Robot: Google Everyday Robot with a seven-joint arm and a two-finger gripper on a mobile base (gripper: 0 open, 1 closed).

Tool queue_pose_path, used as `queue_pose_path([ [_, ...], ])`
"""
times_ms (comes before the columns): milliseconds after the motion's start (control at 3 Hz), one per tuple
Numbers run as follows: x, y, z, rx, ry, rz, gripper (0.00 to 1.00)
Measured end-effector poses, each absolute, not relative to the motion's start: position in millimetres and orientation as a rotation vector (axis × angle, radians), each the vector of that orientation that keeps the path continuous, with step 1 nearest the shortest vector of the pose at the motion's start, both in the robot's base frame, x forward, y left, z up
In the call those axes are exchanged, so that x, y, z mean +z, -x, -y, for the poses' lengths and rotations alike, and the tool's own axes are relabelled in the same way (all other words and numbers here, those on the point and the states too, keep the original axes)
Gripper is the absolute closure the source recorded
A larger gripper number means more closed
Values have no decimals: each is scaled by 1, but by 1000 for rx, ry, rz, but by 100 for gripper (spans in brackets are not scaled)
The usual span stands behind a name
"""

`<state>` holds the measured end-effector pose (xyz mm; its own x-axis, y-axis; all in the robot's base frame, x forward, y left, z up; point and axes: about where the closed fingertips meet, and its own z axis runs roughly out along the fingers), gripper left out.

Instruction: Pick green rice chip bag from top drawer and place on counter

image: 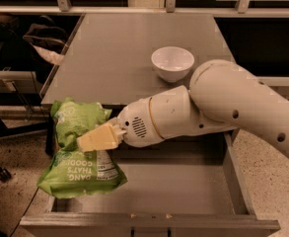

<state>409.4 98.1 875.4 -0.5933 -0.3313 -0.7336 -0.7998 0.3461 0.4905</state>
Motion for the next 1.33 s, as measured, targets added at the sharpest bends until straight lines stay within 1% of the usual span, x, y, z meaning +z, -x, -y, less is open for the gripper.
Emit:
queue_pose_path([
  [333, 887, -439, -96, 1112, 926, -2065, 100],
  [667, 910, -494, -91, 993, 903, -2043, 100],
  [1333, 918, -568, -83, 896, 870, -2074, 100],
])
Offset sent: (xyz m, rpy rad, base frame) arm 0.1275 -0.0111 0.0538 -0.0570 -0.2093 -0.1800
